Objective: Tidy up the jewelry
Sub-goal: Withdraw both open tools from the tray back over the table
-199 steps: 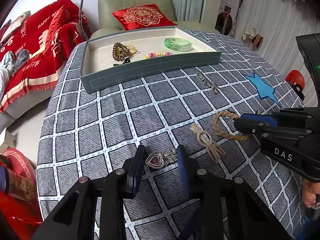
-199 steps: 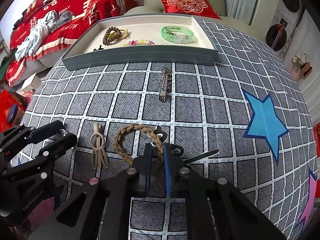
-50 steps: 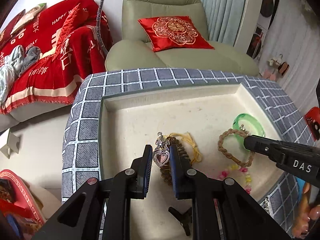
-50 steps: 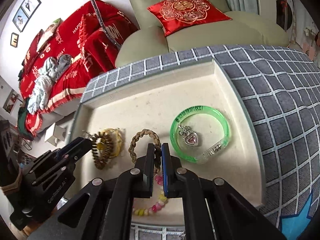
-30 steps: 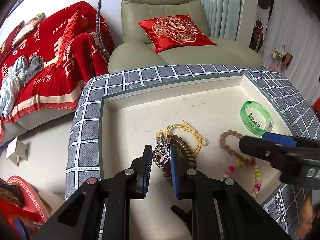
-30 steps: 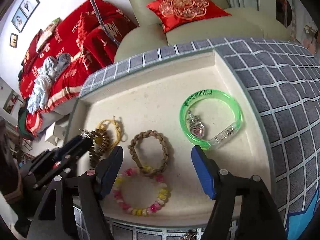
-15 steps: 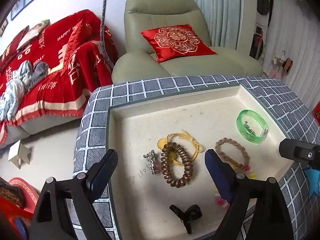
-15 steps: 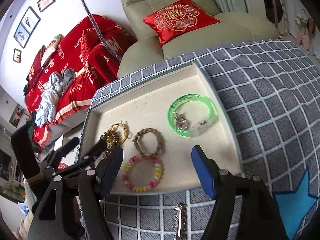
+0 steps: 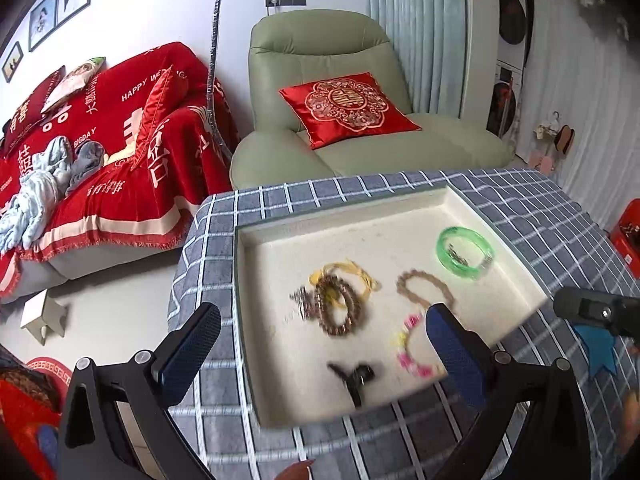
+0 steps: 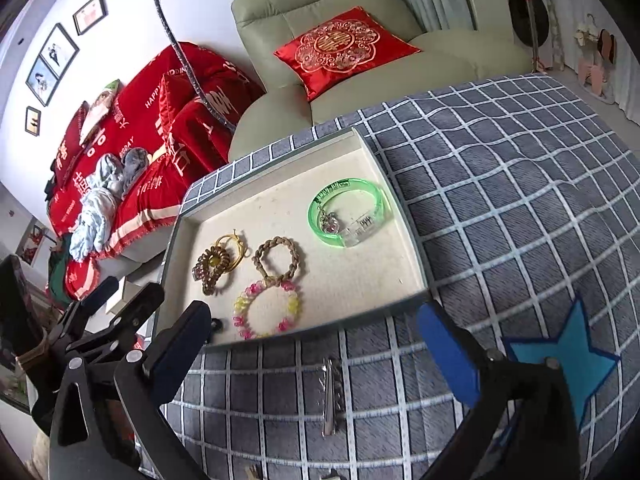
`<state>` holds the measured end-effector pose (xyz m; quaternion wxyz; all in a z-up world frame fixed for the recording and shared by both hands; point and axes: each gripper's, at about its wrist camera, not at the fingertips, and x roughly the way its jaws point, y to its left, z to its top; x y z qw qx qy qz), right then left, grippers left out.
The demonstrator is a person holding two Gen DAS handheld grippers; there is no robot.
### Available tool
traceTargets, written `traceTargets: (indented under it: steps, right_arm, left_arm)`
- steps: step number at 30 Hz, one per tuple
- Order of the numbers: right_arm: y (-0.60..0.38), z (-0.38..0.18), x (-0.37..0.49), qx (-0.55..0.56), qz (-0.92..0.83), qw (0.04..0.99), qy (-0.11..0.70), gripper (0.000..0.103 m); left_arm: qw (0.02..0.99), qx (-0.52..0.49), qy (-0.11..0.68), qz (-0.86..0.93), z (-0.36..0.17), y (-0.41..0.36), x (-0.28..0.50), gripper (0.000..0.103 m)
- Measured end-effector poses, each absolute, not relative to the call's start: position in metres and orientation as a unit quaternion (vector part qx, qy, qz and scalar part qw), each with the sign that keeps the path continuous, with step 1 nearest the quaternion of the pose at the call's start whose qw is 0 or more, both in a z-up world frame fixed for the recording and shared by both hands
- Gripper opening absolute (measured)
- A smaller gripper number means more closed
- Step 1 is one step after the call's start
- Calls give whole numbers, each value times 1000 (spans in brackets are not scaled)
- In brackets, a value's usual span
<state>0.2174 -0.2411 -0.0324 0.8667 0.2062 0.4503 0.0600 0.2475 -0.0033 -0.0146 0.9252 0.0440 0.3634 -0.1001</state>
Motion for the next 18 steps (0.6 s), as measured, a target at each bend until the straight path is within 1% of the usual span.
traceTargets:
  steps: [4, 10, 18]
  right_arm:
    - [-245, -35, 202, 205, 60, 859, 465, 103]
    - [-247, -49, 183, 193, 49, 850, 488, 103]
    - [-238, -63, 171, 166, 42, 842, 511, 103]
  left_arm:
    - [921, 30, 374, -107, -16, 2, 223, 103]
    - [902, 22, 412, -125, -33, 2, 186, 103]
    - [878, 3, 453, -153, -56, -18, 138, 103]
